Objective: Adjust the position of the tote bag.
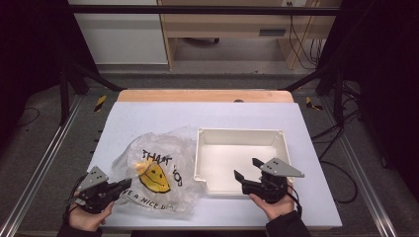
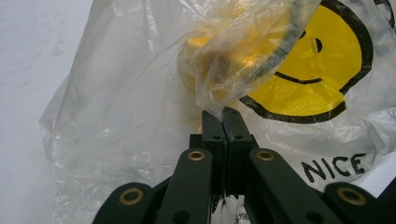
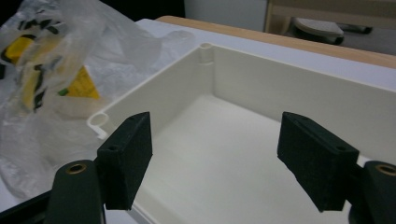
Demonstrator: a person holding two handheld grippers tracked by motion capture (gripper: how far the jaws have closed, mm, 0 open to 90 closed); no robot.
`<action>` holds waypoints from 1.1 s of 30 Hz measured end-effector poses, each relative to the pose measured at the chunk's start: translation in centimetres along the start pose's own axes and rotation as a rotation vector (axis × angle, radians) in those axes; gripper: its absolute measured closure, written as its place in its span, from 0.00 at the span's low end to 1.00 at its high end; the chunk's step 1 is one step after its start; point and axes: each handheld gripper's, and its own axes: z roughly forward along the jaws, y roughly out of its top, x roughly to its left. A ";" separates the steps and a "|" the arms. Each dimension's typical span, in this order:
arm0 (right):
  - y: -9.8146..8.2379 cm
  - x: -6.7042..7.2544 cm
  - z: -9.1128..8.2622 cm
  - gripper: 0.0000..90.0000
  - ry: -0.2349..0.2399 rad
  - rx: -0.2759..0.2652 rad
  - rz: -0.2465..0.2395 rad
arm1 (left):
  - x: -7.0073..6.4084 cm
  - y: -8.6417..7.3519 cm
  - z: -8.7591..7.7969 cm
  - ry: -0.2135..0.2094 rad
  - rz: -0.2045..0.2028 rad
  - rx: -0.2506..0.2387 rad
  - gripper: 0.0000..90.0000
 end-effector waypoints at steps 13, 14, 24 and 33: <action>2.4 5.6 3.7 0.35 0.148 -0.011 -0.041 | -0.2 -0.5 -0.3 0.014 0.011 -0.004 0.99; 2.5 5.8 3.9 0.35 0.153 -0.009 -0.043 | -0.2 -0.6 -0.3 0.018 0.013 -0.009 0.99; 2.6 9.0 6.7 0.39 0.235 0.031 -0.047 | -0.2 -0.8 -0.4 0.025 0.022 -0.007 0.99; 1.7 12.0 9.8 0.47 0.299 0.084 -0.062 | -0.2 -1.0 -0.3 0.017 0.022 -0.003 0.99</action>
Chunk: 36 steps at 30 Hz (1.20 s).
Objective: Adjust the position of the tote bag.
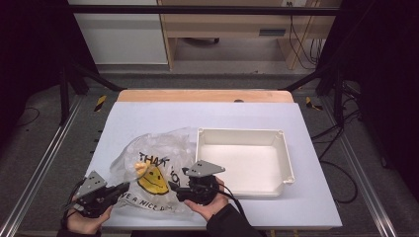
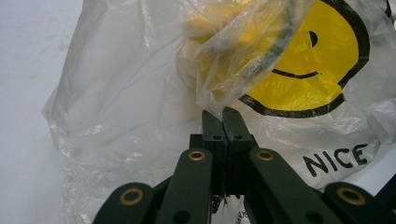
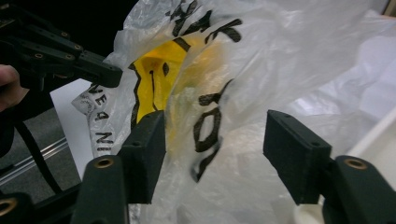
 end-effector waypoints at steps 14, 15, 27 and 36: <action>-0.5 0.0 0.8 1.00 0.013 0.020 -0.025 | 0.0 0.0 0.0 -0.007 -0.003 -0.016 0.92; -0.5 0.0 0.7 1.00 0.018 0.020 -0.029 | 0.0 0.0 0.0 -0.007 -0.003 -0.016 0.89; -0.3 1.0 0.5 1.00 0.071 0.022 -0.066 | -0.7 1.8 -1.2 0.035 0.038 -0.140 0.55; -0.6 1.9 1.2 0.99 0.101 0.052 -0.087 | -0.1 1.5 0.0 0.008 0.012 -0.039 0.82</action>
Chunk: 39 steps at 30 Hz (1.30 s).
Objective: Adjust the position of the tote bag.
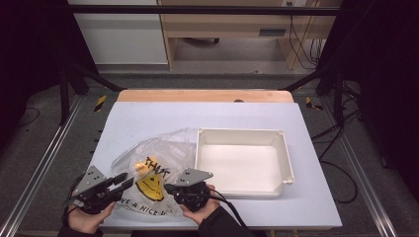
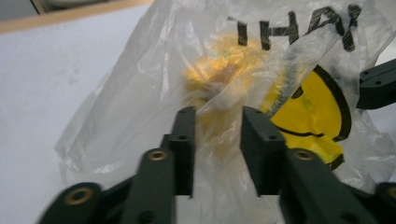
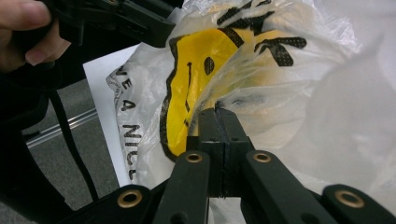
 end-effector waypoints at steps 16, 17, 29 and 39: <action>1.7 -1.2 -3.4 0.57 -0.103 -0.156 0.013 | 0.4 -1.5 -0.1 0.010 -0.016 0.085 1.00; 1.9 -1.3 -3.6 0.56 -0.114 -0.167 0.014 | 0.5 -1.6 -0.1 0.014 -0.018 0.090 1.00; 2.2 -2.1 -2.1 0.62 -0.095 -0.120 0.033 | 0.7 -2.0 -0.1 0.015 -0.018 0.089 1.00; 1.4 -0.5 -0.3 0.98 -0.014 -0.019 -0.030 | 1.1 -0.9 -1.9 0.037 -0.074 -0.076 0.71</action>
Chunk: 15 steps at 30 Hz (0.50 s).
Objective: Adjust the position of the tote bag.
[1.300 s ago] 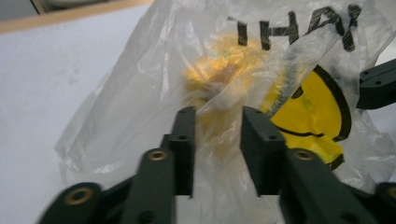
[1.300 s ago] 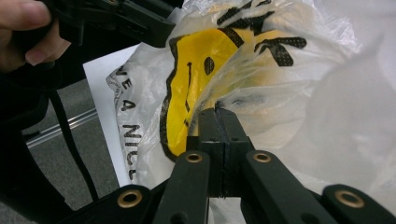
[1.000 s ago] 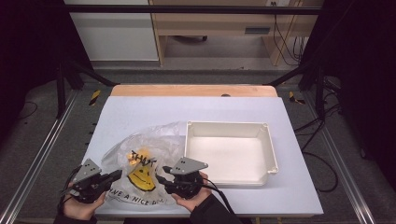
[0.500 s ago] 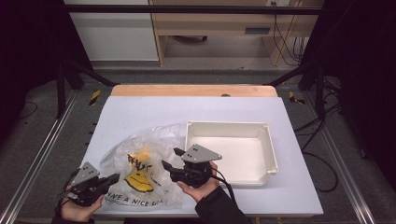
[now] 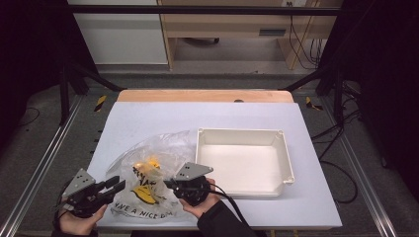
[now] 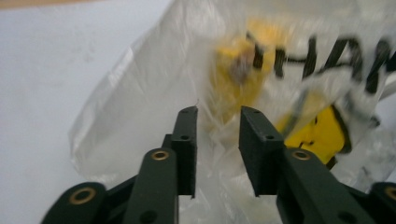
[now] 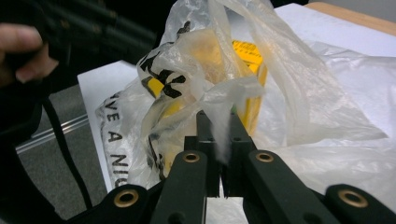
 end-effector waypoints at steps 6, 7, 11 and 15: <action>-0.3 0.5 0.5 0.98 0.014 0.017 -0.014 | 0.3 1.5 -0.6 0.032 0.017 -0.067 0.57; -0.4 0.7 0.7 0.98 0.017 0.023 -0.019 | 0.4 2.2 -0.6 0.029 0.020 -0.056 0.56; -0.4 0.9 1.0 0.98 0.020 0.029 -0.021 | 0.5 3.3 0.3 0.033 0.056 0.004 0.50; -0.5 1.0 1.2 0.97 0.018 0.028 -0.029 | 0.5 4.0 2.0 0.046 0.081 0.039 0.48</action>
